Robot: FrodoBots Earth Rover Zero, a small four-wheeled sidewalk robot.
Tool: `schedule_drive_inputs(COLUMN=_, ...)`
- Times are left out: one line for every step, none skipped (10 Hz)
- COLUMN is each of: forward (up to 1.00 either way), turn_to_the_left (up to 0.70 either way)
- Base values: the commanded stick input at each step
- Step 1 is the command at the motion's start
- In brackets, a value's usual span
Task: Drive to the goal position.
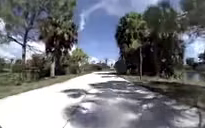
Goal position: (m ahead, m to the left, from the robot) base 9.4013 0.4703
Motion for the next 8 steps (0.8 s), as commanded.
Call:
schedule_drive_inputs(forward=0.85, turn_to_the_left=0.00)
schedule_drive_inputs(forward=0.85, turn_to_the_left=0.00)
schedule_drive_inputs(forward=0.85, turn_to_the_left=0.00)
schedule_drive_inputs(forward=0.85, turn_to_the_left=0.00)
schedule_drive_inputs(forward=0.85, turn_to_the_left=0.00)
schedule_drive_inputs(forward=0.85, turn_to_the_left=0.00)
schedule_drive_inputs(forward=0.85, turn_to_the_left=0.00)
schedule_drive_inputs(forward=0.85, turn_to_the_left=0.00)
